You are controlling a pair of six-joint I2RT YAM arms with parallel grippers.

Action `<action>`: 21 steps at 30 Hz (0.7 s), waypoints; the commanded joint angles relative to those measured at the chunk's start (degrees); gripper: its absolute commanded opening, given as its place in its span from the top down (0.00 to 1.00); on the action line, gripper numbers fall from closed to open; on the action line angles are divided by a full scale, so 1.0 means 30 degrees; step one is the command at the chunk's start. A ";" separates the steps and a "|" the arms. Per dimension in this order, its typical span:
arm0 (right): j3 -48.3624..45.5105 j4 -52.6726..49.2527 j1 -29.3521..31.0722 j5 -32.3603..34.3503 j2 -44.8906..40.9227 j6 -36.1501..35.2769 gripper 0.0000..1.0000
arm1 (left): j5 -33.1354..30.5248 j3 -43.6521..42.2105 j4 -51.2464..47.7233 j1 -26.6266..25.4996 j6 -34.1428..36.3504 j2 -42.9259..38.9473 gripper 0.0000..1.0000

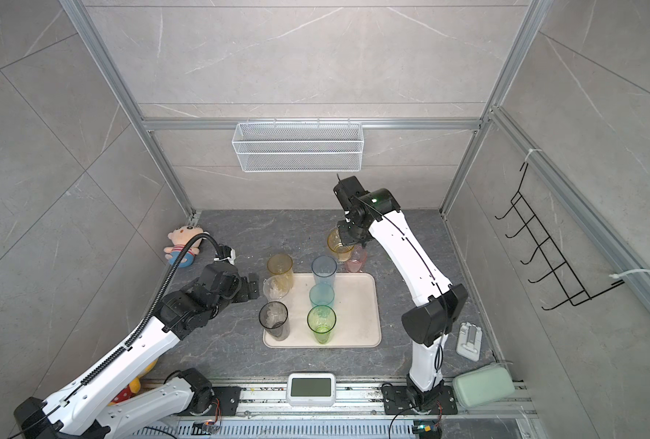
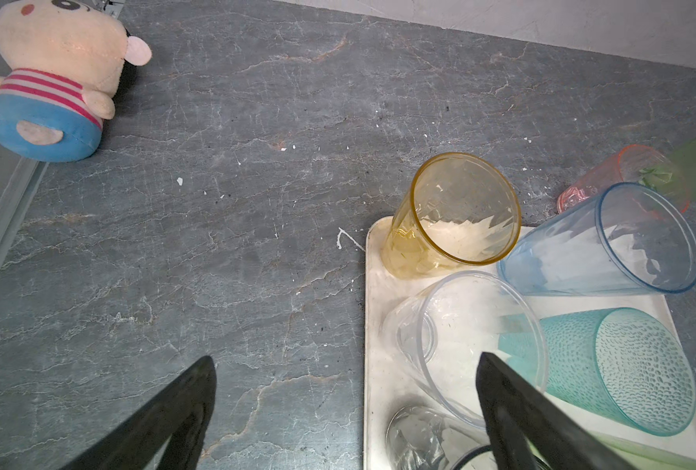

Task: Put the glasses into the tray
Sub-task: 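Lift the yellow glass and carry it toward the tray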

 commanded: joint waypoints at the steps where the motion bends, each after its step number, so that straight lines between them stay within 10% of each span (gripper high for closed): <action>1: -0.1952 0.1464 -0.0222 0.0530 -0.1957 0.0623 1.00 | 0.0230 0.0454 0.0429 0.0106 -0.0232 -0.0338 0.00; 21: -1.4514 0.7974 -0.1137 -0.1244 -0.6761 0.3446 1.00 | 0.0649 0.0253 0.0449 0.0109 -0.0525 -0.0543 0.00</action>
